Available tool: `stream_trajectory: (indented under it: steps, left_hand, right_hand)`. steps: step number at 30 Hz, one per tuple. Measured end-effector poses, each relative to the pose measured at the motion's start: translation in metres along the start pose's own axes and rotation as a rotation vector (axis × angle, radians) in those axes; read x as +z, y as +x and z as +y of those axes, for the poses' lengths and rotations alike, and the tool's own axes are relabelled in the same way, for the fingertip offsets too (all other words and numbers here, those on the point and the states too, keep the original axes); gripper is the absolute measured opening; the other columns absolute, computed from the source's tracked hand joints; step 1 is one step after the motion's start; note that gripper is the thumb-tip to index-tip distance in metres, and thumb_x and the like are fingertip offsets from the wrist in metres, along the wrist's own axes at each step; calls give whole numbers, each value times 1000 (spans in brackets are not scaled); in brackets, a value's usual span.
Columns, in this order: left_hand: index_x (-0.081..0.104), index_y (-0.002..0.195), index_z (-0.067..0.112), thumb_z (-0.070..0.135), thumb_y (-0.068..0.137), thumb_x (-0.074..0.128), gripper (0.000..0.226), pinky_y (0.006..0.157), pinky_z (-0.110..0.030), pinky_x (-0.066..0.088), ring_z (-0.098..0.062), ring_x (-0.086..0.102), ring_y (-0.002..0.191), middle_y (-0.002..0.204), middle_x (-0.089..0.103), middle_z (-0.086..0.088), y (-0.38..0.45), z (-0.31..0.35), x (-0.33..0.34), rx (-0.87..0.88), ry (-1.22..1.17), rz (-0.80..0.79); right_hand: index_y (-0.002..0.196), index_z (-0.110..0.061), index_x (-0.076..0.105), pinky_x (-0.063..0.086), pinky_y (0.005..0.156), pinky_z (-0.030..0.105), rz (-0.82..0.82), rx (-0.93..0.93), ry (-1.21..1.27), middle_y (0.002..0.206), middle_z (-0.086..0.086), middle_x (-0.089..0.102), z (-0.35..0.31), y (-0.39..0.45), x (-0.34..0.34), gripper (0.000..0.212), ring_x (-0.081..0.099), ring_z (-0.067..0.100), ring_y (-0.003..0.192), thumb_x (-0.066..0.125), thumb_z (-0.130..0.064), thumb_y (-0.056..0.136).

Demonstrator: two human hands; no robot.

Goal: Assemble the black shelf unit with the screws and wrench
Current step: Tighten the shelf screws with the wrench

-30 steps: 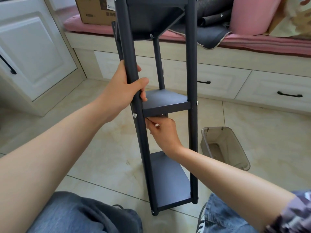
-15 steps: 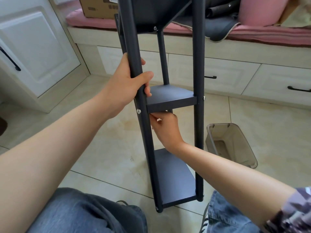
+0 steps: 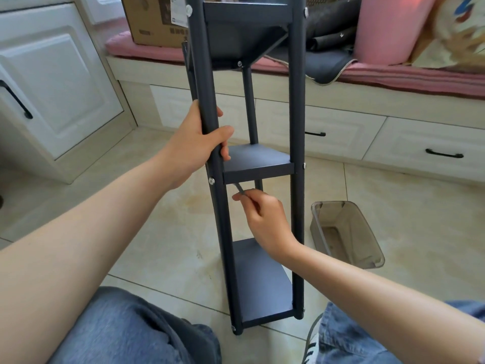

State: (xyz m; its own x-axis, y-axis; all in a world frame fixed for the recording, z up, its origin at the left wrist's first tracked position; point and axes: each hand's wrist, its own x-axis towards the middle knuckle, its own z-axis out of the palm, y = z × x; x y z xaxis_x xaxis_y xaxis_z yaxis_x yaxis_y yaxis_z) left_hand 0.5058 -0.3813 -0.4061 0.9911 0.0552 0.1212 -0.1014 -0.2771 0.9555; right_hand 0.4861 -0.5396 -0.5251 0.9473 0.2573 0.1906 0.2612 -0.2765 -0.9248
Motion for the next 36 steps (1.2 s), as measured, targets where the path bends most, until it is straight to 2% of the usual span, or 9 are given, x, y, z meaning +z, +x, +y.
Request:
stream_trajectory:
  steps: [2,7,11,15,20,24,28,31,36]
  left_hand:
    - [41,119,13,11,100,57,25,93,-61,51,-21,58,65,66,58,0,0,0,0,-1,4,5]
    - [41,118,13,11,100,57,25,94,-60,52,-20,59,65,68,58,-2,3,-2,0,3,20,8]
    - [41,117,13,11,100,57,24,94,-59,52,-20,59,66,69,57,-2,4,-3,-1,12,25,10]
    - [40,117,14,11,100,57,24,92,-59,53,-20,59,65,70,57,-3,6,-3,-1,17,27,14]
    - [40,117,15,12,100,57,24,92,-59,53,-19,59,65,68,58,0,6,-4,-1,22,25,11]
    - [40,117,15,13,100,57,24,92,-59,54,-19,60,64,64,58,3,7,-5,-2,22,24,9]
    - [41,116,16,13,99,57,24,92,-58,54,-18,60,64,66,58,2,7,-5,-2,21,19,5]
    - [40,115,15,12,99,57,23,91,-58,54,-19,59,64,67,58,1,7,-5,-2,23,15,4]
    - [39,117,13,10,100,57,25,92,-58,54,-19,57,62,69,56,-1,9,-5,-2,17,-11,1]
  right_hand:
    - [101,-8,70,35,54,6,11,-8,8,89,-4,68,-5,0,-1,24,51,-9,55,47,-8,102]
    - [105,-6,73,35,51,5,59,30,65,56,-26,53,-9,4,1,23,50,-8,50,51,-9,101]
    - [106,-7,75,30,48,9,72,51,104,45,-25,47,-10,9,3,22,43,2,46,54,-10,100]
    - [108,-13,75,30,50,9,66,94,167,47,-21,48,-10,12,4,21,38,5,47,56,-13,100]
    - [92,-33,75,35,57,23,50,130,237,53,-13,44,-11,14,8,22,34,13,58,59,-19,98]
    - [88,-41,73,38,57,17,60,152,275,56,-14,54,-10,18,12,29,39,16,61,60,-17,97]
    - [81,-42,73,40,56,10,79,152,326,60,-8,59,-7,22,19,33,42,15,58,62,-16,96]
    - [80,-41,74,45,57,10,84,155,355,68,-6,67,-5,25,21,31,49,6,54,62,-18,96]
    - [96,-18,78,49,60,15,82,165,372,78,-1,68,1,28,28,15,51,6,58,63,-15,95]
